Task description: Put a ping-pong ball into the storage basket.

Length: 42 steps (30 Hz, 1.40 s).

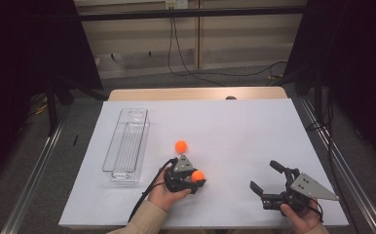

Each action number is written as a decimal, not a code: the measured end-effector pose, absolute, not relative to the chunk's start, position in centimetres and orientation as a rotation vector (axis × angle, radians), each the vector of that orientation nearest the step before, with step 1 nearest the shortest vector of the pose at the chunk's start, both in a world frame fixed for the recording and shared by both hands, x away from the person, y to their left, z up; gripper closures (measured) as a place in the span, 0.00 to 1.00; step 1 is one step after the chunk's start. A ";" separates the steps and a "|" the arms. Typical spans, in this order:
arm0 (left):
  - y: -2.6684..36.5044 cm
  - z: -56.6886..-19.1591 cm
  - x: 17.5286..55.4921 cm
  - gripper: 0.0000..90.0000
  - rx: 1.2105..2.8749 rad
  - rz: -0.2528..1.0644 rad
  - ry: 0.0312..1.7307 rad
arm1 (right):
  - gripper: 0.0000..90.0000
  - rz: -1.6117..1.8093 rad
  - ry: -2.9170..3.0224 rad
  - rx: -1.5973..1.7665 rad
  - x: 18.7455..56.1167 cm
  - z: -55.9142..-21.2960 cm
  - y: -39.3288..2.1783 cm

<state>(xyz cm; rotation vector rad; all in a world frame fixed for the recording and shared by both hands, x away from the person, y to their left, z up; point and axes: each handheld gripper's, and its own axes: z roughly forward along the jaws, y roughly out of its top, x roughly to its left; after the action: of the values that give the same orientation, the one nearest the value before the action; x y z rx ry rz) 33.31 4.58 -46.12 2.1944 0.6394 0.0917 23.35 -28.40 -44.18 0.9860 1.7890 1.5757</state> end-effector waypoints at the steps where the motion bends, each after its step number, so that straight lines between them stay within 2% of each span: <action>1: 4.6 -46.1 33.3 0.56 2.194 0.093 0.639 | 0.04 1.576 1.790 0.985 23.4 -44.2 -28.4; 42: 5.5 -45.2 33.6 0.56 2.141 0.068 0.682 | 0.04 1.579 1.792 0.984 23.3 -44.2 -28.4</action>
<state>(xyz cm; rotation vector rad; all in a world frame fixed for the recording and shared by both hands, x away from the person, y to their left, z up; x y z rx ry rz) 33.61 5.48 -45.16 2.1406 0.6816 0.0684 23.35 -28.38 -44.18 0.9837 1.7921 1.5790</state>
